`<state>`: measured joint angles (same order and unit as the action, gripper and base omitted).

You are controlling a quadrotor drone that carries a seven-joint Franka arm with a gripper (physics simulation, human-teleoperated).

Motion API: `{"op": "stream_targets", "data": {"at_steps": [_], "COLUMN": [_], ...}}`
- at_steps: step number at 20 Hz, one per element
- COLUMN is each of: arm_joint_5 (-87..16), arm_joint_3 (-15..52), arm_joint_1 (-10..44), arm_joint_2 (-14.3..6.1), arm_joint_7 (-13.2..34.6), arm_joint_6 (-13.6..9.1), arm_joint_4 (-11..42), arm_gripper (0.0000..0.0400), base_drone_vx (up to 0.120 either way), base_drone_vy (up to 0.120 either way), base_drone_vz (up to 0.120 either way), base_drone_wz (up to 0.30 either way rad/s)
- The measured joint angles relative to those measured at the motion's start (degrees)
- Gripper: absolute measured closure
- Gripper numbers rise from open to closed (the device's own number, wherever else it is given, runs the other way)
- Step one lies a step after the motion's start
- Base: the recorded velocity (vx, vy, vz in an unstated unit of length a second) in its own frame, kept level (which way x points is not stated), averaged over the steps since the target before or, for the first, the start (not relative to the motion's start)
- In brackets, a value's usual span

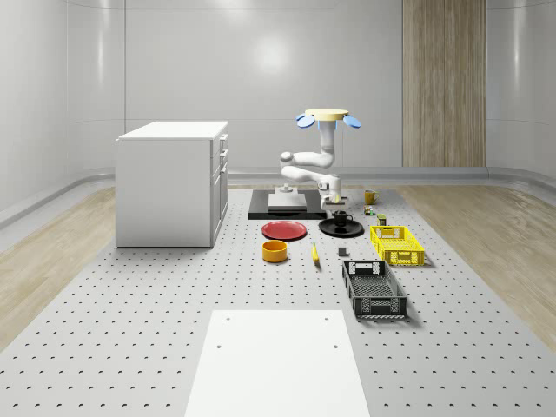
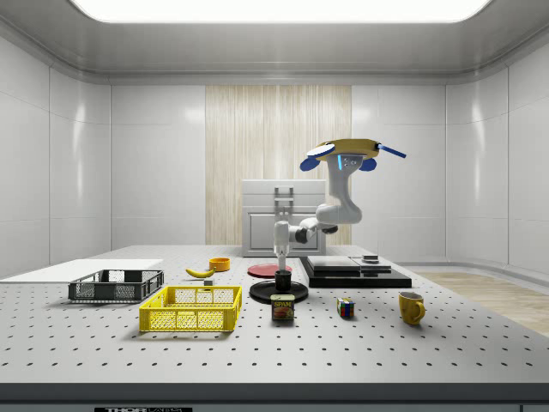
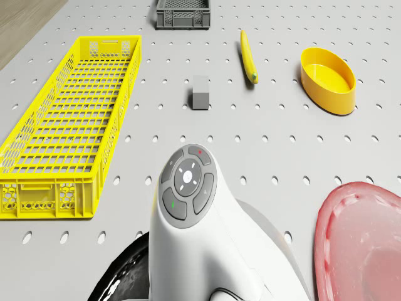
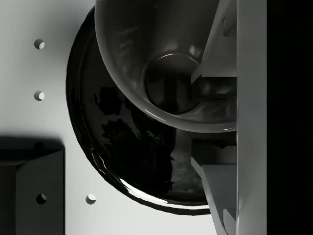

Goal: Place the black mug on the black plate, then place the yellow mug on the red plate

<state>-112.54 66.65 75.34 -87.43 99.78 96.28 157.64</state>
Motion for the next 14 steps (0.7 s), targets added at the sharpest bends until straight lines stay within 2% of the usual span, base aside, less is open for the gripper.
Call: {"op": "stream_targets", "data": {"at_steps": [2, 5, 9, 14], "arm_joint_5": [-0.67, -0.31, 1.71, 5.24], "arm_joint_3": [-0.68, -0.22, 2.03, 5.85], "arm_joint_1": [0.12, -0.07, -0.67, -1.41], "arm_joint_2": [0.16, 0.3, 0.34, 0.31], "arm_joint_7": [-0.03, -0.08, -0.14, -0.14], "arm_joint_6": [0.2, -0.18, -1.34, -3.0], "arm_joint_4": [-0.28, -0.06, 0.85, 2.1], "arm_gripper": [0.0137, 0.0065, 0.0024, 0.0007], "base_drone_vx": [0.0, 0.0, 0.0, 0.0], "base_drone_vy": [0.0, 0.0, 0.0, 0.0], "base_drone_vz": [0.0, 0.0, 0.0, 0.0], "base_drone_wz": [0.0, 0.0, 0.0, 0.0]}}
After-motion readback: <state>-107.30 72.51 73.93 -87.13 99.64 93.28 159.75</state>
